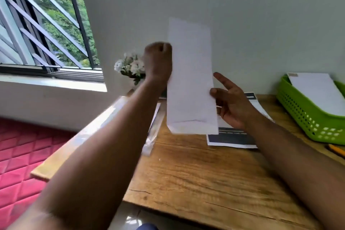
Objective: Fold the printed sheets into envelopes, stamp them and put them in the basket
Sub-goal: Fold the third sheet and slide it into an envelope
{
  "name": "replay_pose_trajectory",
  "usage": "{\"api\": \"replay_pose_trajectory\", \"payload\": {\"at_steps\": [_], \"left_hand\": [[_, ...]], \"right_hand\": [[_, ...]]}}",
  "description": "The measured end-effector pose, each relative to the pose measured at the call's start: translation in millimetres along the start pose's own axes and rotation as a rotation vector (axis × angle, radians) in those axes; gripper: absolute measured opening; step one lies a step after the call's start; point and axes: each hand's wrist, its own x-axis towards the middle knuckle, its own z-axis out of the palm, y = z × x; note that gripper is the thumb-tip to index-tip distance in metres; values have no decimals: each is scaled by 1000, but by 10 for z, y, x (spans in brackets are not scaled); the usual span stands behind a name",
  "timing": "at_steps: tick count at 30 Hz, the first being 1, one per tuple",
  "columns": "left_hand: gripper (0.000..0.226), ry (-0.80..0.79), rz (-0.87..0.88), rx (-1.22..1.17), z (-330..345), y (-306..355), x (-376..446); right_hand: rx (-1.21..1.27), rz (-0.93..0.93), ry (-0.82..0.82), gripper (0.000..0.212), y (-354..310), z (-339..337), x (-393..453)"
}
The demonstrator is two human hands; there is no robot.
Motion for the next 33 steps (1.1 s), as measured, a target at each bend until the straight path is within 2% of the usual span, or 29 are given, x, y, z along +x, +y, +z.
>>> {"api": "replay_pose_trajectory", "payload": {"at_steps": [2,3,4,5,6,8,12,15,18,22,25,28,30,33], "left_hand": [[33,-62,-219,-283,239,-284,-141],[22,-176,-348,-434,341,-390,-249],[20,-323,-493,-571,430,-469,-370],[28,-444,-624,-625,491,-539,-491],[33,-512,-686,-641,539,-606,-593],[33,-486,-736,-702,625,-721,-682],[31,-195,-705,-856,682,-915,-550],[33,-103,-670,-933,664,-958,-508],[42,-124,-666,-980,666,-914,-559],[54,-154,-680,-1005,674,-863,-624],[52,-360,-714,-1073,603,-725,-672],[62,-556,-676,-1197,529,-627,-705],[81,-576,-638,-1257,519,-626,-698],[101,-547,-605,-1226,536,-681,-672]], "right_hand": [[-4,-28,129,61,-57,-171,-1],[-39,-41,189,57,-57,-231,2],[-84,-49,245,52,-47,-268,3],[-120,-54,296,47,-21,-304,16],[-133,-59,331,43,9,-323,34],[-133,-53,334,36,56,-355,66],[-80,27,121,45,130,-372,114],[-72,41,70,57,224,-345,149],[-104,14,182,60,298,-309,168],[-109,-20,304,40,305,-327,170],[-104,-14,336,33,251,-350,156],[-49,82,312,31,203,-347,144],[-31,189,253,32,186,-341,126],[-68,301,194,27,161,-343,93]]}}
